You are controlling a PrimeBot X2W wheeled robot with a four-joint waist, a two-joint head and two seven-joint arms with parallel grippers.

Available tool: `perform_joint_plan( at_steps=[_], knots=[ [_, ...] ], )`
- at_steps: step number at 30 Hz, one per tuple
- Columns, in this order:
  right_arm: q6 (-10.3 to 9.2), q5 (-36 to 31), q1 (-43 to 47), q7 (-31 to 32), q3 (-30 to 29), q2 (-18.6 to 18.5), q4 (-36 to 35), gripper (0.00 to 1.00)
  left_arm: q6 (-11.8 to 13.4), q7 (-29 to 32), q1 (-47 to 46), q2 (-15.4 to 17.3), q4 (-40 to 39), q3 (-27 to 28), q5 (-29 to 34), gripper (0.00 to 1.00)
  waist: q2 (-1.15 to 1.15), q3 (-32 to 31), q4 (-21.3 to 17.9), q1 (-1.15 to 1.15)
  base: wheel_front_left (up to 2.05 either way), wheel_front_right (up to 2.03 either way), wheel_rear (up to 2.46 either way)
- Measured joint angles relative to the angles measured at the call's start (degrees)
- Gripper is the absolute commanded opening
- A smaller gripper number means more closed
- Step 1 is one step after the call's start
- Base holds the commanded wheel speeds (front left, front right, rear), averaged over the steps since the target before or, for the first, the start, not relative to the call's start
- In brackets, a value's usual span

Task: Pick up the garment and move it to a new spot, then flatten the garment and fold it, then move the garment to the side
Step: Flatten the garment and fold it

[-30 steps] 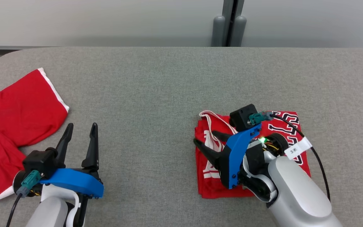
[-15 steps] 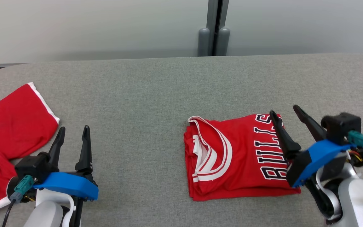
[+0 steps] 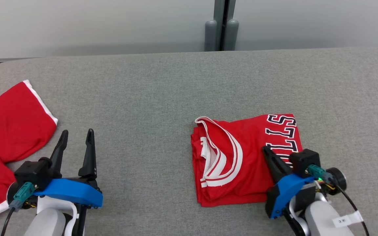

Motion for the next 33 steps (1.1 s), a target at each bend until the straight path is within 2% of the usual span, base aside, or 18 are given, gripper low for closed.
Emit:
perform_joint_plan(
  at_steps=[5, 9, 15, 18, 20, 21, 22, 23, 28, 33],
  knots=[
    [0.0, 5.7, -5.68, -1.11, 9.51, 0.11, 9.18, 0.0, -0.1, 0.27, -0.92, 0.02, 0.18, -0.73, 0.12, 1.0, 0.0, 0.41, 1.77, 0.0, 0.0, 0.0, 0.0],
    [-0.01, 9.66, -7.87, 1.12, 17.79, 0.16, 13.61, 0.0, -0.55, 0.23, -1.23, 0.07, 0.85, -0.76, -0.02, 1.0, 0.0, 0.58, 3.22, 0.0, 0.0, 0.0, 0.0],
    [-0.08, 19.84, -8.91, 3.58, 27.65, 0.08, 13.91, 0.0, -0.48, 0.02, -1.38, -0.04, 1.21, -0.83, -0.2, 1.0, 0.0, 0.56, 3.75, 0.0, 0.0, 0.0, 0.0],
    [0.0, 22.99, -9.6, 2.07, 29.18, 0.23, 12.48, 0.0, -0.14, -0.14, -1.32, -0.02, 1.3, -0.57, -0.37, 1.0, 0.0, 0.42, 3.17, 0.0, 0.0, 0.0, 0.0],
    [-0.01, 23.51, -10.61, 0.22, 28.24, 0.24, 11.69, 0.0, -0.08, -0.23, -1.31, -0.05, 1.35, -0.46, -0.44, 1.0, 0.0, 0.26, 2.63, 0.0, 0.0, 0.0, 0.0],
    [-0.01, 23.5, -10.95, -0.48, 27.42, 0.22, 11.31, 0.07, -0.08, -0.24, -1.3, -0.03, 1.41, -0.35, -0.46, 1.0, 0.0, 0.15, 2.33, 0.0, 0.0, 0.0, 0.0],
    [0.0, 23.24, -11.09, -1.07, 26.36, 0.25, 11.16, 0.69, -0.08, -0.27, -1.27, -0.01, 1.52, -0.22, -0.55, 1.0, 0.0, 0.03, 2.01, 0.0, 0.0, 0.0, 0.0],
    [-0.01, 22.47, -11.12, -1.67, 25.01, 0.25, 11.12, 1.0, -0.08, -0.31, -1.21, 0.02, 1.63, -0.07, -0.74, 1.0, 0.0, -0.13, 1.71, 0.0, 0.0, 0.0, 0.0],
    [-0.01, 16.06, -10.51, -5.88, 14.95, 0.22, 7.3, 1.0, -0.08, -0.58, -0.62, 0.0, 1.78, 0.52, -0.86, 1.0, 0.0, -1.34, 0.22, 0.0, 0.0, 0.0, 0.0],
    [-0.01, 8.86, -4.84, -8.7, 1.22, 0.1, -1.23, 1.0, 0.0, -0.83, 1.32, -0.3, 0.81, 1.45, -0.57, 1.0, 0.0, -2.84, -1.41, 0.0, 0.0, 0.0, 0.0]
  ],
)
